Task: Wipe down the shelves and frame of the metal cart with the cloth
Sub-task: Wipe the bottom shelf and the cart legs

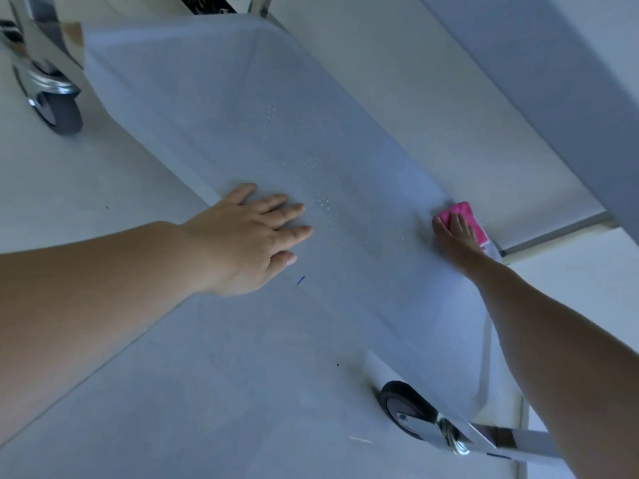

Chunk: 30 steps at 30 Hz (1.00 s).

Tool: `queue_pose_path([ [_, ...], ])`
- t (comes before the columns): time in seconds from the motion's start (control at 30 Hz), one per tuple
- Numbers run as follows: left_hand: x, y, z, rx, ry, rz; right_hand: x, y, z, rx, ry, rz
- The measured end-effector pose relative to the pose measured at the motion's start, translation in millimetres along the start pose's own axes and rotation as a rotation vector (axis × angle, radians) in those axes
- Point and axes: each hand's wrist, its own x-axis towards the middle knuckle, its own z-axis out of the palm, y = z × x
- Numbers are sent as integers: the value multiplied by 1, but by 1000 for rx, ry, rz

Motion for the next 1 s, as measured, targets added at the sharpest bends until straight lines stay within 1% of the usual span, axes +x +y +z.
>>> queue_pose_path([
  [0.13,1,0,-1,11,4,0,-36,-12,8,13,4,-126],
  [0.27,1,0,-2,6,-3,11,-92,-32,13,-39,-12,-304],
  [0.47,4,0,1,6,13,19,-195,-69,17,-154,-125,-640],
  [0.53,4,1,2,0,29,25,-218,-76,17,-169,-157,-709],
  [0.6,4,1,0,-10,40,30,-228,-81,9,-172,-187,-707],
  [0.63,4,1,-2,-19,32,37,-230,-85,5,-170,-196,-675],
  [0.73,4,-1,-7,-26,-2,80,-235,-104,6,-66,-172,-459],
  [0.8,4,-9,-8,-10,38,125,-238,-122,13,1,-163,-349],
  [0.9,0,-31,-10,22,157,149,-240,-134,24,-16,-110,-307],
  [0.93,-1,-39,-11,36,168,136,-239,-134,26,-18,-89,-305],
  [1.0,-2,-50,-12,57,142,109,-236,-129,28,-35,-80,-336],
])
